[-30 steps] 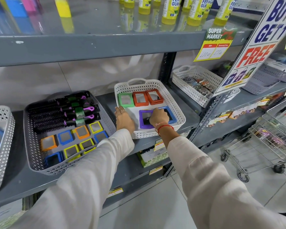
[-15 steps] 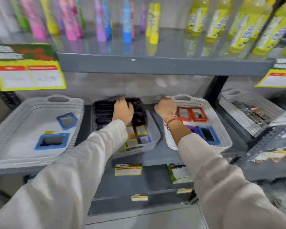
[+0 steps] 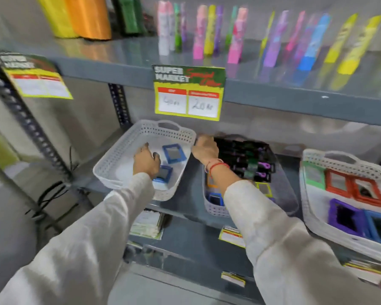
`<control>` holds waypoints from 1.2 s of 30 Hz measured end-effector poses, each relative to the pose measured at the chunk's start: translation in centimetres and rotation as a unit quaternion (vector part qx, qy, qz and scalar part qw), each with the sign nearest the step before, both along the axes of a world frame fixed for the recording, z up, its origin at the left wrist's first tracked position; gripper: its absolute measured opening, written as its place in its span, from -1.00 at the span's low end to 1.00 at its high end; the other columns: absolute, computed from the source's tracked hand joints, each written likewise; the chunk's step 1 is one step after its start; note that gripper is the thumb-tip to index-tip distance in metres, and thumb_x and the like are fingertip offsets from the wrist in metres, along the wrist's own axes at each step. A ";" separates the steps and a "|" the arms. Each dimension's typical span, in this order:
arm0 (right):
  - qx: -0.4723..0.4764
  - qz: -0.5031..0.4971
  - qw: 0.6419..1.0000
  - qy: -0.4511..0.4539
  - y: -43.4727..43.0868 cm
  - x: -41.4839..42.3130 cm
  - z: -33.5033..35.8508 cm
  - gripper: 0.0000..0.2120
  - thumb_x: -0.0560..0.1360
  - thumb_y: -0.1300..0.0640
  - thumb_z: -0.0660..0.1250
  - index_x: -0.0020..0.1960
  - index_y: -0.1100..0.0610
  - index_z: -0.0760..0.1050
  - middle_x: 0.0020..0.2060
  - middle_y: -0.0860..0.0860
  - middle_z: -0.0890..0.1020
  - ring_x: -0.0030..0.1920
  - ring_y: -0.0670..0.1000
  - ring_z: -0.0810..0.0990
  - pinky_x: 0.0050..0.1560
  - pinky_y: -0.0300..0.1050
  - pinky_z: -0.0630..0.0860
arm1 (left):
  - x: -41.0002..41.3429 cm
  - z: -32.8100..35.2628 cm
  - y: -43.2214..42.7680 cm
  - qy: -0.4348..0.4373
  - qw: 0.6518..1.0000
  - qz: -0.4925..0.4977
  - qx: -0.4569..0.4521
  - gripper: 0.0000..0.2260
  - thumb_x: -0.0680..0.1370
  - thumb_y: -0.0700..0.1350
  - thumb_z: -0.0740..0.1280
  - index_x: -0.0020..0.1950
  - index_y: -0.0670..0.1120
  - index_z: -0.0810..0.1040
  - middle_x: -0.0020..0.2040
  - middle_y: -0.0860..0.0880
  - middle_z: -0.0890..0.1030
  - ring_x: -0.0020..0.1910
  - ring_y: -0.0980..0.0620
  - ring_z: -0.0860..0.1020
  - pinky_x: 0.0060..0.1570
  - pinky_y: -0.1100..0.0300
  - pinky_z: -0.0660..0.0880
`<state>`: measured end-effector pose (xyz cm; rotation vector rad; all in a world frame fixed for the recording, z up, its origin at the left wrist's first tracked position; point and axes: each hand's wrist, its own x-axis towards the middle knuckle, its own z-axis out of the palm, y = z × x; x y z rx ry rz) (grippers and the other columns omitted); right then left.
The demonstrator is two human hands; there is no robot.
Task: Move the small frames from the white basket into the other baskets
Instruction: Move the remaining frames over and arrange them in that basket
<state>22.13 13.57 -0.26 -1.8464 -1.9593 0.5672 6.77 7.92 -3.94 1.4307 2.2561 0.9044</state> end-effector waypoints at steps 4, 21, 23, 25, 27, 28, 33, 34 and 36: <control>-0.028 0.067 0.997 0.012 0.1 -3.6 -1.9 -0.79 0.47 0.25 0.26 0.05 0.31 0.54 0.10 0.28 0.60 0.10 0.26 0.60 0.06 0.03 0.55 | -1.2 -1.2 -0.9 -0.011 1.000 0.013 -0.015 -0.56 0.61 -0.14 0.15 0.47 -0.23 0.24 0.39 -0.26 0.40 0.38 -0.21 0.36 0.35 -0.01 0.34; -0.067 0.251 0.948 -0.183 0.7 -7.6 -6.9 -0.64 0.48 0.08 0.32 0.22 0.23 0.44 0.23 0.19 0.51 0.24 0.20 0.51 0.14 0.04 0.48 | -0.3 -3.9 -2.9 0.246 0.966 -0.039 -0.076 -0.64 0.60 0.04 0.09 -0.01 -0.15 0.59 -0.01 -0.21 0.66 0.00 -0.22 0.60 -0.05 0.04 0.50; -0.068 0.260 0.943 -0.196 0.8 -7.6 -6.9 -0.62 0.49 0.03 0.32 0.20 0.24 0.44 0.22 0.20 0.52 0.22 0.21 0.52 0.14 0.06 0.48 | -0.3 -3.9 -3.0 0.258 0.962 -0.040 -0.075 -0.61 0.60 0.05 0.07 -0.02 -0.16 0.60 -0.03 -0.22 0.66 -0.02 -0.23 0.60 -0.07 0.05 0.49; -0.070 0.264 0.940 -0.203 1.0 -7.7 -7.1 -0.63 0.50 0.03 0.31 0.21 0.24 0.44 0.22 0.20 0.53 0.22 0.21 0.52 0.15 0.07 0.48 | -0.3 -3.9 -3.1 0.268 0.959 -0.045 -0.075 -0.59 0.61 0.05 0.06 -0.05 -0.17 0.60 -0.04 -0.23 0.66 -0.05 -0.23 0.61 -0.09 0.06 0.49; -0.070 0.264 0.939 -0.206 1.2 -7.7 -7.2 -0.63 0.50 0.05 0.32 0.21 0.24 0.43 0.22 0.21 0.53 0.22 0.21 0.52 0.15 0.06 0.48 | -0.3 -3.9 -3.2 0.276 0.957 -0.050 -0.076 -0.59 0.61 0.06 0.06 -0.07 -0.17 0.61 -0.06 -0.22 0.66 -0.07 -0.22 0.62 -0.10 0.07 0.49; -0.071 0.262 0.940 -0.207 1.3 -7.8 -7.2 -0.62 0.50 0.05 0.33 0.22 0.24 0.42 0.22 0.20 0.53 0.22 0.21 0.52 0.15 0.05 0.48 | -0.3 -3.9 -3.2 0.278 0.956 -0.051 -0.078 -0.59 0.60 0.06 0.06 -0.08 -0.16 0.61 -0.06 -0.22 0.66 -0.07 -0.22 0.62 -0.10 0.08 0.49; -0.078 0.236 0.947 -0.203 1.6 -7.8 -7.2 -0.53 0.44 -0.01 0.41 0.23 0.24 0.43 0.20 0.17 0.54 0.20 0.19 0.53 0.11 0.02 0.49 | -0.5 -3.8 -3.3 0.289 0.950 -0.073 -0.095 -0.57 0.60 0.07 0.06 -0.14 -0.17 0.60 -0.09 -0.21 0.65 -0.10 -0.22 0.61 -0.13 0.09 0.48; -0.081 0.231 0.948 -0.201 1.6 -7.8 -7.1 -0.52 0.43 -0.02 0.43 0.21 0.24 0.44 0.18 0.17 0.55 0.20 0.19 0.54 0.10 0.01 0.49 | -0.6 -3.8 -3.4 0.295 0.947 -0.082 -0.094 -0.56 0.60 0.08 0.06 -0.14 -0.18 0.59 -0.10 -0.21 0.65 -0.11 -0.22 0.61 -0.13 0.09 0.48; -0.083 0.225 0.952 -0.189 1.8 -7.7 -7.0 -0.62 0.38 -0.04 0.47 0.01 0.20 0.48 0.05 0.16 0.54 0.12 0.18 0.56 0.02 -0.02 0.48 | -0.8 -3.8 -3.5 0.311 0.940 -0.106 -0.090 -0.53 0.61 0.10 0.04 -0.14 -0.18 0.59 -0.12 -0.20 0.65 -0.12 -0.21 0.61 -0.15 0.10 0.48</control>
